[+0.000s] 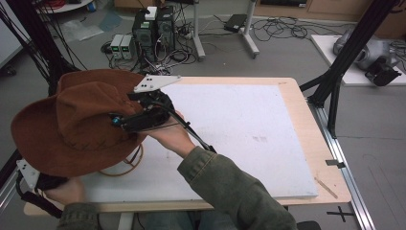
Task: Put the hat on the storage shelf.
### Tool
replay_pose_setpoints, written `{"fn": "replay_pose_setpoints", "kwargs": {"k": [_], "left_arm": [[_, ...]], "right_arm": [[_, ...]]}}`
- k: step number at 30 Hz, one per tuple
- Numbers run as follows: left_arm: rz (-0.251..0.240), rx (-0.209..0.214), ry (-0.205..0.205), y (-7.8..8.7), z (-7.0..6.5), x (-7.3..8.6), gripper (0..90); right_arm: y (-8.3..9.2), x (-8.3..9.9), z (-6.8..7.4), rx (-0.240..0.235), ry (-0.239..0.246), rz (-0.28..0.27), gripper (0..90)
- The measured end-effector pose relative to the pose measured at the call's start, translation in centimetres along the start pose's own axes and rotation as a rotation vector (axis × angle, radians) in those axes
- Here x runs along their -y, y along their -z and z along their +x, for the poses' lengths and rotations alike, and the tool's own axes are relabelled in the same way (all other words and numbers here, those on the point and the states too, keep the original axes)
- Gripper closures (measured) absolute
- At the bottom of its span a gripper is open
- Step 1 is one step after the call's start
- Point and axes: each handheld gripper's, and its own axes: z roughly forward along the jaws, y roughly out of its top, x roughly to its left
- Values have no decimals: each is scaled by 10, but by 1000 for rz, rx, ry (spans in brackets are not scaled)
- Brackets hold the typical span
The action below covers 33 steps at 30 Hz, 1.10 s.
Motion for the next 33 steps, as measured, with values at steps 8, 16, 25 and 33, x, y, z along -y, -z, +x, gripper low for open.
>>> {"fn": "replay_pose_setpoints", "kwargs": {"k": [8,16,25,33], "left_arm": [[-3,-1,-1,0,-1,0,171],[0,-2,-3,0,0,0,171],[5,2,-11,-1,-1,1,171],[5,-4,-7,1,-1,1,171]], "right_arm": [[14,-2,-8,56,-7,-28,122],[34,-4,-18,121,-6,-27,113],[81,-3,-35,237,3,-54,114],[131,-1,-48,349,3,-87,113]]}}
